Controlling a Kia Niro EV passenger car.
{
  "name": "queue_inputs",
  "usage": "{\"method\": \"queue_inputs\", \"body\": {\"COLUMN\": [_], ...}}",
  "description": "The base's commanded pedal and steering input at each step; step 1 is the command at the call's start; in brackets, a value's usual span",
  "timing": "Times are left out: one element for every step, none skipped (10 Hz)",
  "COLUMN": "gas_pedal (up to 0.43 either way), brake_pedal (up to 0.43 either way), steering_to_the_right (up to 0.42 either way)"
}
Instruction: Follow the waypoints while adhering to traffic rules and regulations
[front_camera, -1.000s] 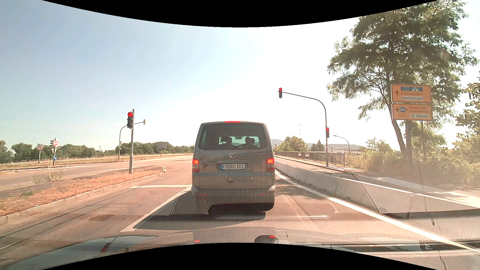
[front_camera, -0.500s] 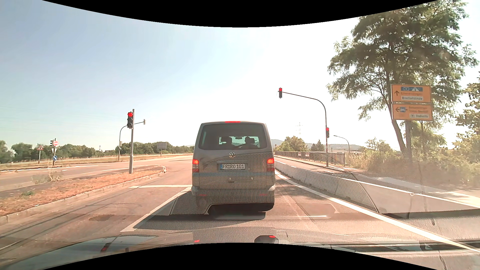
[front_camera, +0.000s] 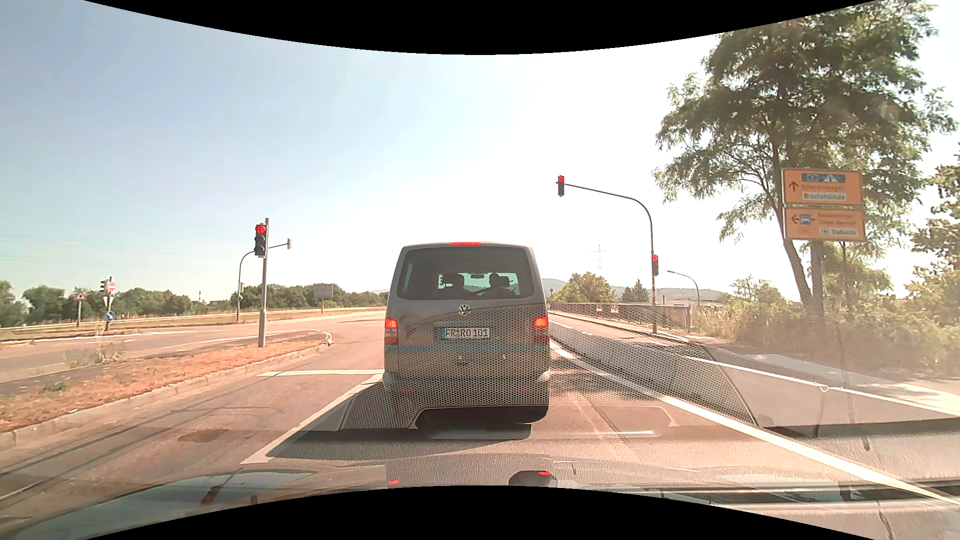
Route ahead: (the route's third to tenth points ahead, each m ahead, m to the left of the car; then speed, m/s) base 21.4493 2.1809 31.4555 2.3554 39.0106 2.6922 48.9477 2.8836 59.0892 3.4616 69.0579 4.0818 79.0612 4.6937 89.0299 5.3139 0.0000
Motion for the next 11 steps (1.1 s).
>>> {"method": "queue_inputs", "body": {"gas_pedal": [0.0,0.0,0.0,0.0,0.0,0.0,0.0,0.0,0.0,0.0,0.0], "brake_pedal": [0.201,0.201,0.207,0.201,0.201,0.201,0.201,0.201,0.201,0.201,0.201], "steering_to_the_right": [-0.005,-0.005,-0.005,-0.005,-0.005,-0.005,-0.005,-0.005,-0.005,-0.005,-0.005]}}
